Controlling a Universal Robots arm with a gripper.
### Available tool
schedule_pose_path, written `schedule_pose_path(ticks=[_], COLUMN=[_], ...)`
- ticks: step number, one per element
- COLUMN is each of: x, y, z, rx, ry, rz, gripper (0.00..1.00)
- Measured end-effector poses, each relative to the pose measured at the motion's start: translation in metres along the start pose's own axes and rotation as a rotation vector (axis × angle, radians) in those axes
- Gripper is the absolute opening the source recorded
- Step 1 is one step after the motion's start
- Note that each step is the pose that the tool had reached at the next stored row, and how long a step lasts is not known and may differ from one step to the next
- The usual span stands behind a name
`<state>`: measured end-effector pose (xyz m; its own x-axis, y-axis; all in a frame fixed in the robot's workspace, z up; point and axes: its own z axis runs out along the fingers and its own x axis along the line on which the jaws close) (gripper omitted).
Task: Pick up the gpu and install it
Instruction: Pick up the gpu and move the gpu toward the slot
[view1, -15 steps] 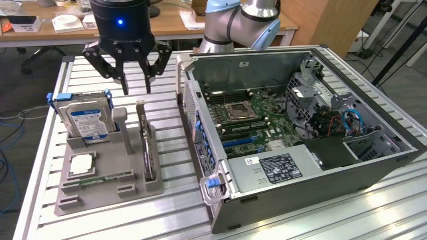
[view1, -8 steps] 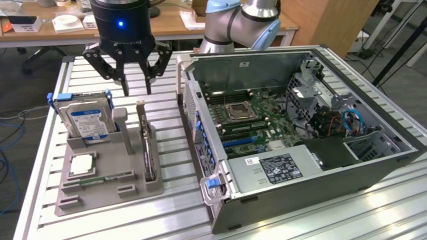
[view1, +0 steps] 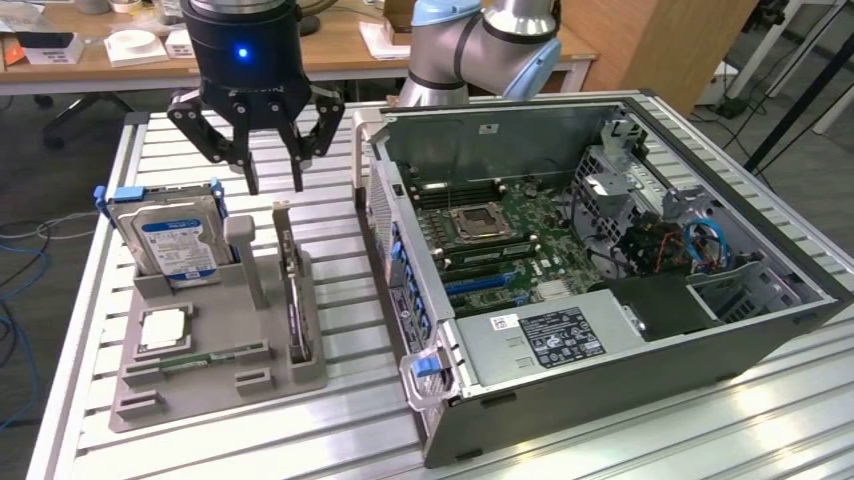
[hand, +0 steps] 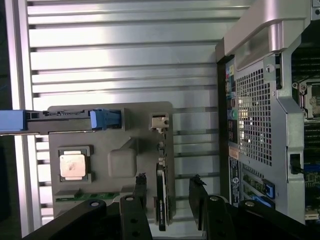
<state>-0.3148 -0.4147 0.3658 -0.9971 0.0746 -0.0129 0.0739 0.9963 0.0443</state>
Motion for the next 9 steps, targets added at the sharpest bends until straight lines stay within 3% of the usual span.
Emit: schedule_pose_path(ticks=[9], x=[0.0000], y=[-0.0001], z=[0.0034], rx=[0.0000], ry=[-0.0001], rz=[0.000], gripper=[0.47])
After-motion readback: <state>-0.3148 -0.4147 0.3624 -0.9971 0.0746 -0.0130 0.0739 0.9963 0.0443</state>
